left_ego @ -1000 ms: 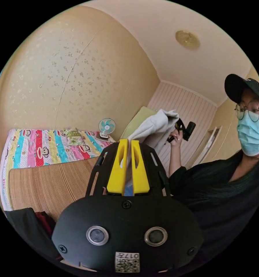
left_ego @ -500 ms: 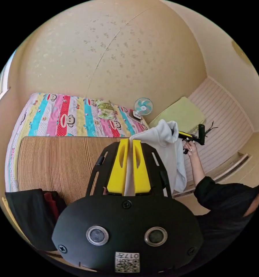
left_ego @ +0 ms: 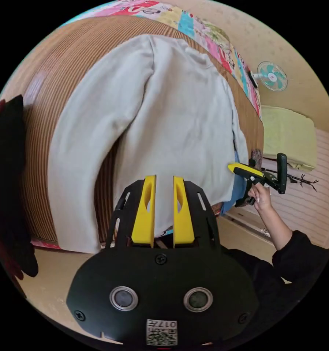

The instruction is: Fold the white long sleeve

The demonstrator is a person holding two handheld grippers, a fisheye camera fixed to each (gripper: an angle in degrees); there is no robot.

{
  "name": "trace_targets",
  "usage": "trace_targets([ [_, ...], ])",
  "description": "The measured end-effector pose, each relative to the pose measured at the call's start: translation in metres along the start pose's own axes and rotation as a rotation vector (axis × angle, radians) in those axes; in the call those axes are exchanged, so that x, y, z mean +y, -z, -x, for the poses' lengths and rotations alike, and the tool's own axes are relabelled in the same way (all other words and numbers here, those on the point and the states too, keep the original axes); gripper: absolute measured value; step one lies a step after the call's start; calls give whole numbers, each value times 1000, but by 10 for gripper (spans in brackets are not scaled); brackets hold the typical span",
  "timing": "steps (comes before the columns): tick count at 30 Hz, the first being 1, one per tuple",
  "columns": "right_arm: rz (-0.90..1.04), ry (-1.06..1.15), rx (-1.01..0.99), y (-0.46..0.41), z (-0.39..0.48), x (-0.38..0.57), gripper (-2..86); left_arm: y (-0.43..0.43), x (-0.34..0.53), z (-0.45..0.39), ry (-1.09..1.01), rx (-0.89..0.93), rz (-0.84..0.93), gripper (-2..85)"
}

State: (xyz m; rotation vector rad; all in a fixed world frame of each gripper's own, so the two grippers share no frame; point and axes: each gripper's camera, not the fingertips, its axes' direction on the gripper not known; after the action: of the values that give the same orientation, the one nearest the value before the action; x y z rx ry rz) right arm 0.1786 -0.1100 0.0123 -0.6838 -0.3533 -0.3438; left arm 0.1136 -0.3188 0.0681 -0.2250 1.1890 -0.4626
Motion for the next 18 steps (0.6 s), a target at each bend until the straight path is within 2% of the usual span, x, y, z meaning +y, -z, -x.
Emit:
trace_targets([
  [1, 35, -10, 19, -8, -2, 10, 51, -20, 12, 9, 29, -88, 67, 50],
  [2, -45, 7, -1, 1, -5, 33, 44, -18, 20, 11, 24, -69, 24, 42],
  [3, -19, -5, 2, 11, -10, 48, 40, -9, 33, 19, 61, -35, -9, 33],
  [5, 95, -87, -56, 29, -31, 60, 41, 0, 39, 29, 114, 3, 51, 35],
  [7, -13, -239, -229, 73, -67, 82, 59, 21, 46, 39, 158, 9, 82, 53],
  [9, -246, -533, -536, 129, -142, 115, 75, 44, 50, 50, 197, 46, 51, 63],
  [10, -303, -624, -629, 136, -163, 124, 80, 58, 51, 61, 232, 74, 40, 67],
  [11, -420, -780, -812, 142, -202, 139, 90, 65, 52, 67, 252, 90, 35, 70],
  [12, -541, -916, -954, 140, -236, 153, 96, 77, 52, 80, 301, 127, 19, 74],
  [14, -652, -1112, -1047, 130, -275, 167, 101, 94, 55, 104, 387, 212, -34, 78],
  [16, -663, -1279, -1088, 112, -302, 171, 104, 108, 62, 143, 541, 425, -137, 81],
  [18, -665, -1419, -1231, 90, -319, 173, 92, 111, 72, 173, 681, 624, -228, 91],
])
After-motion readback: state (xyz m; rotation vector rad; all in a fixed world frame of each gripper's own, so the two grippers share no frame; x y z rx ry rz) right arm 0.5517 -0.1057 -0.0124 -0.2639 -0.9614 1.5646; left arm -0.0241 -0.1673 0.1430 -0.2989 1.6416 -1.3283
